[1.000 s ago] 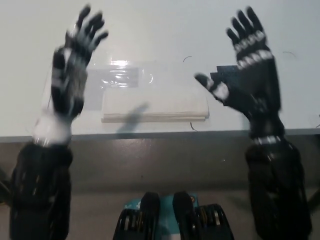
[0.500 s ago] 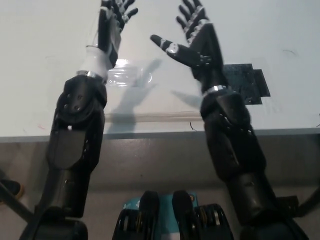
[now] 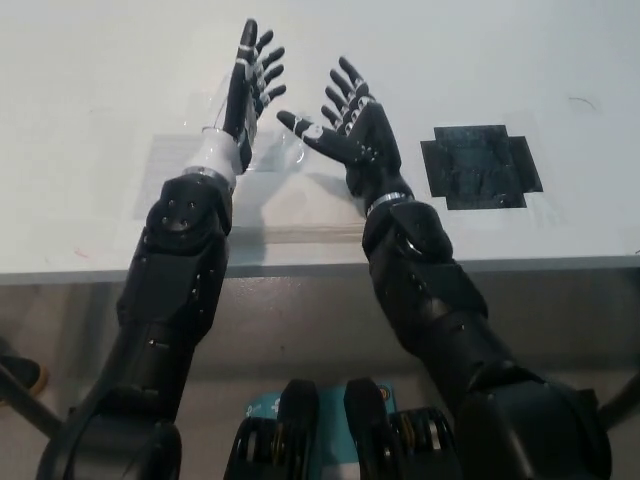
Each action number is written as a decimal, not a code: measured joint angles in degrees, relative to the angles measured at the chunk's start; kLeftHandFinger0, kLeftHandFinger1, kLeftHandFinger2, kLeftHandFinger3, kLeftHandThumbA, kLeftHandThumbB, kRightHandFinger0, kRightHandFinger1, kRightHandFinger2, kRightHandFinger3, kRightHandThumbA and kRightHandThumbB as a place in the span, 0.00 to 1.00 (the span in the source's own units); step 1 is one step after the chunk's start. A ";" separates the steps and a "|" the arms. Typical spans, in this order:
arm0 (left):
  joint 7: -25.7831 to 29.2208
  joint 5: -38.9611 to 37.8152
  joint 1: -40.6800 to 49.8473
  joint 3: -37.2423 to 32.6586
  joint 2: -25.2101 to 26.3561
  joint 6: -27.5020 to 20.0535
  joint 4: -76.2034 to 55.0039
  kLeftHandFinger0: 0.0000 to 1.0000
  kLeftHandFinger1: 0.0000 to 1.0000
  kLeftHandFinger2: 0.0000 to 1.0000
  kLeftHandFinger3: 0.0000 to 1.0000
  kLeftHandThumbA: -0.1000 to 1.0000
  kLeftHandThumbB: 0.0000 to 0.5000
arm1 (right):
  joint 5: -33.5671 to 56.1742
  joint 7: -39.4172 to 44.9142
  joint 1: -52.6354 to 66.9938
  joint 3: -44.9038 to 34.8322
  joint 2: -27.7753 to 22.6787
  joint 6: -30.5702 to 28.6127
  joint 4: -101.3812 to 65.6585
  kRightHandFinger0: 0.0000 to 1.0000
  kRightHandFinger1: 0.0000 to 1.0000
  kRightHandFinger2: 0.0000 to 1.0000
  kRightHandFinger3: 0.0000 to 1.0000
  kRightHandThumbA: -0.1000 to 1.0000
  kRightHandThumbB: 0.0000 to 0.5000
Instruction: A stack of napkins is kept in the middle of the table close to the robot and the robot places both its hands sideways on the stack. Then it moves its hands away from each other while pressing down on the napkins to make them smooth
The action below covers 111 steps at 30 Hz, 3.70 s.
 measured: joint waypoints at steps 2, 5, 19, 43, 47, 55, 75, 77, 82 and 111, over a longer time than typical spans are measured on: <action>0.44 0.30 0.05 -0.03 0.00 -0.64 1.35 1.00 1.00 1.00 1.00 1.00 0.55 | 0.19 0.11 0.01 -0.37 0.05 -0.67 1.94 1.00 1.00 1.00 1.00 1.00 0.34; 0.64 0.46 0.20 -0.02 -0.03 -1.13 1.76 1.00 1.00 1.00 1.00 1.00 0.57 | 0.29 0.22 0.06 -0.58 0.04 -1.17 3.67 1.00 1.00 1.00 1.00 1.00 0.33; 1.45 1.20 2.84 -0.48 -1.93 -2.82 5.54 1.00 1.00 1.00 1.00 1.00 0.55 | 0.34 0.89 1.30 -0.66 0.05 -2.16 5.89 1.00 1.00 1.00 1.00 1.00 0.31; 1.31 2.69 3.06 -3.22 -3.42 -12.37 15.76 1.00 1.00 1.00 1.00 1.00 0.55 | 6.60 6.52 1.73 -11.61 -0.39 0.23 8.63 1.00 1.00 1.00 1.00 1.00 0.41; 0.32 2.23 3.13 -2.82 -2.75 -13.07 16.07 1.00 1.00 1.00 1.00 1.00 0.57 | 6.88 7.65 1.75 -11.72 -0.85 0.67 8.89 1.00 1.00 1.00 1.00 1.00 0.47; -1.56 1.07 3.46 -0.45 0.97 -13.43 16.28 1.00 1.00 1.00 1.00 1.00 0.56 | 7.06 8.93 1.90 -12.25 -3.02 1.27 8.94 1.00 1.00 1.00 1.00 1.00 0.42; -4.98 -2.19 14.95 3.92 9.41 -8.21 -0.96 1.00 1.00 1.00 1.00 1.00 0.47 | 8.43 11.89 6.21 -12.97 -9.64 -0.29 5.30 1.00 1.00 1.00 1.00 1.00 0.41; -5.27 -2.20 16.68 3.85 9.68 -7.41 -3.88 1.00 1.00 1.00 1.00 1.00 0.51 | 8.44 12.44 7.29 -12.84 -9.66 -0.48 3.32 1.00 1.00 1.00 1.00 1.00 0.40; -5.44 -2.07 21.69 3.16 9.74 -5.28 -12.59 1.00 1.00 1.00 1.00 1.00 0.48 | 7.68 12.65 12.86 -10.43 -9.36 -0.41 -7.09 1.00 1.00 1.00 1.00 1.00 0.48; -5.68 -1.24 58.86 -3.21 7.55 -3.44 -56.88 1.00 1.00 1.00 1.00 1.00 0.63 | -0.41 12.17 57.29 1.75 -7.03 2.24 -69.79 1.00 1.00 1.00 1.00 1.00 0.62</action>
